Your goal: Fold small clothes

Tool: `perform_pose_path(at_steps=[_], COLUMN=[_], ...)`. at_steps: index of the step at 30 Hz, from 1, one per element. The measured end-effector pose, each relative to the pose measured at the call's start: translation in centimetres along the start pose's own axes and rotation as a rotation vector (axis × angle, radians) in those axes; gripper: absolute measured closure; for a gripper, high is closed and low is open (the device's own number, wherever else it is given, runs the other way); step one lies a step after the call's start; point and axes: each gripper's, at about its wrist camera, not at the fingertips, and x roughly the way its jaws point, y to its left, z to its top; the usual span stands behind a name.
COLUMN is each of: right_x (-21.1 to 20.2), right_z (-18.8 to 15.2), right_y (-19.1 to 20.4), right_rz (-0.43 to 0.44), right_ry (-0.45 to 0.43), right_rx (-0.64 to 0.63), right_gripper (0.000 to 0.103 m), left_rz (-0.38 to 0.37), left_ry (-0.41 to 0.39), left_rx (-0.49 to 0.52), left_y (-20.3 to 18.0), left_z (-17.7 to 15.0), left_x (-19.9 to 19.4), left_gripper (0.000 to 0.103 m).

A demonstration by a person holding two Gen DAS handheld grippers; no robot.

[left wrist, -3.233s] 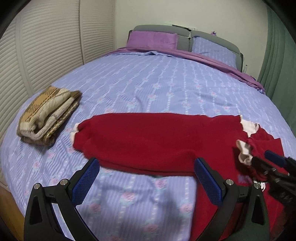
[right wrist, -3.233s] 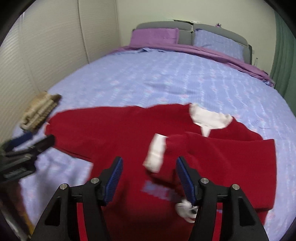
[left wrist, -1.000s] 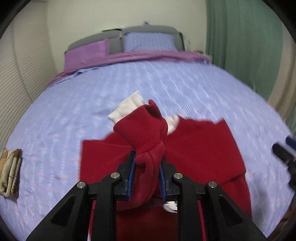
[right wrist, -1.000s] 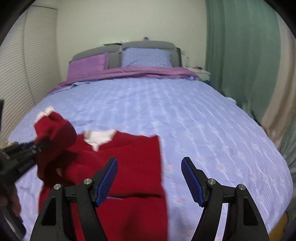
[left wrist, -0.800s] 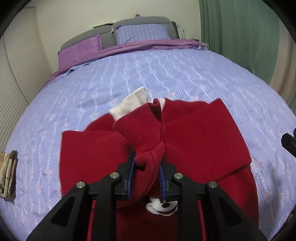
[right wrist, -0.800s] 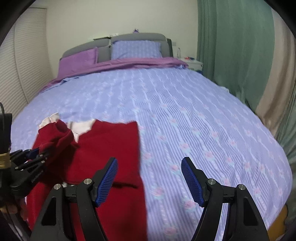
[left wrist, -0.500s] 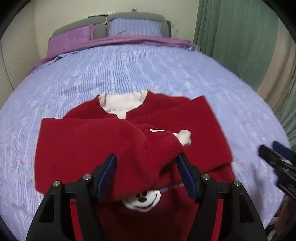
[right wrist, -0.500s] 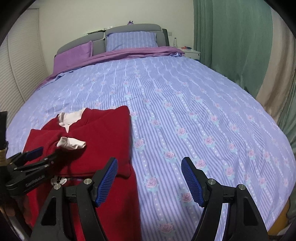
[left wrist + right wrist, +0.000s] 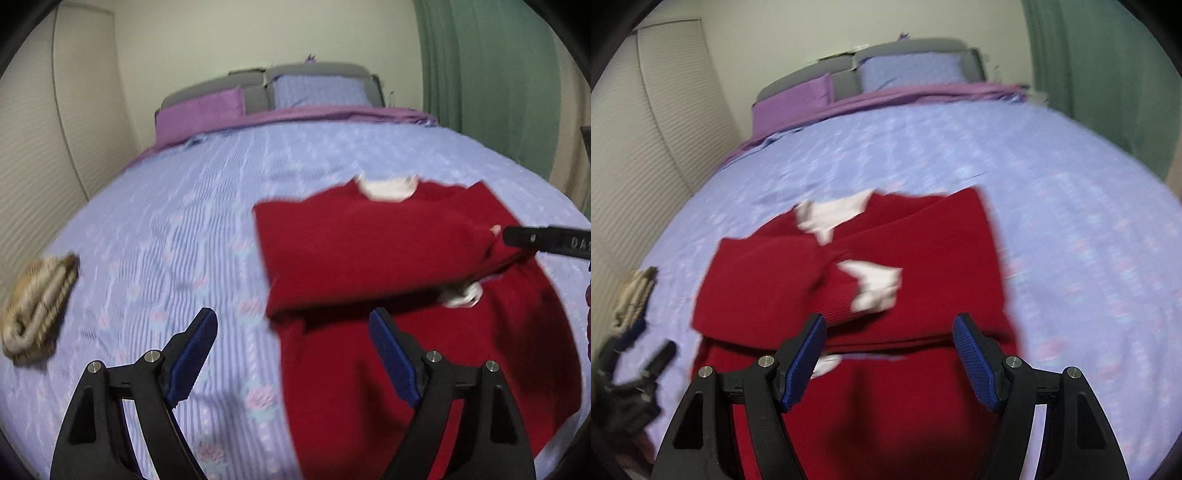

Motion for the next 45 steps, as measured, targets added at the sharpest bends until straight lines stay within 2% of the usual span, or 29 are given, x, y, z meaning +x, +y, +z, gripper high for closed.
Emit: perform_pose_path(at_steps=[6, 11, 14, 16, 19, 21, 24, 27, 29, 31, 35, 36, 38, 41, 43, 45], right_x=[2.6, 4.2, 5.1, 5.7, 6.5, 6.5, 4.8, 2.4, 1.2, 1.3, 5.2, 5.8, 6.1, 6.0, 5.3, 4.3], right_z=[-0.6, -0.7, -0.1, 0.4, 1.0, 1.5, 3.0, 4.2, 4.9, 5.2, 4.4, 3.9, 3.3, 2.9, 2.8, 2.4], right_y=[1.8, 1.7, 1.4, 1.3, 1.1, 1.4, 2.9, 4.5, 4.8, 4.3, 2.2, 1.8, 1.6, 1.9, 1.9, 1.9], right_rz=[0.074, 0.084, 0.085, 0.088, 0.084, 0.081, 0.055, 0.012, 0.011, 0.0, -0.01, -0.012, -0.023, -0.034, -0.024, 0.0], right_ry=[0.038, 0.047, 0.047, 0.047, 0.054, 0.043, -0.033, -0.159, -0.215, -0.212, -0.067, -0.054, -0.059, -0.05, -0.05, -0.077], right_rx=[0.044, 0.123, 0.166, 0.19, 0.202, 0.158, 0.002, -0.167, -0.227, -0.25, -0.228, -0.21, -0.194, -0.187, -0.162, -0.128], right_gripper=[0.032, 0.032, 0.034, 0.04, 0.053, 0.061, 0.075, 0.077, 0.077, 0.077, 0.077, 0.076, 0.07, 0.056, 0.049, 0.042], left_rz=[-0.046, -0.057, -0.064, -0.069, -0.098, -0.093, -0.056, -0.029, -0.019, -0.016, -0.018, -0.016, -0.011, -0.054, -0.097, -0.099], left_ry=[0.038, 0.044, 0.061, 0.073, 0.079, 0.068, 0.067, 0.075, 0.086, 0.098, 0.119, 0.122, 0.129, 0.113, 0.081, 0.044], left_rx=[-0.086, -0.108, -0.149, -0.173, -0.201, -0.174, -0.133, -0.129, -0.136, -0.15, -0.175, -0.177, -0.193, -0.212, -0.161, -0.119], left_y=[1.9, 1.6, 2.0, 2.2, 2.4, 1.9, 1.0, 0.6, 0.5, 0.6, 1.1, 1.2, 1.6, 2.0, 1.2, 0.1], left_z=[-1.8, -1.0, -0.2, -0.1, -0.2, -0.2, -0.1, -0.2, -0.4, -0.5, -0.5, -0.5, -0.6, -0.8, -0.7, -0.3], left_x=[2.9, 5.0, 6.6, 7.3, 7.6, 7.3, 6.8, 6.7, 6.9, 7.0, 7.3, 7.3, 7.3, 6.7, 6.0, 5.5], left_gripper=[0.022, 0.027, 0.039, 0.06, 0.07, 0.075, 0.076, 0.076, 0.074, 0.072, 0.067, 0.064, 0.057, 0.056, 0.056, 0.056])
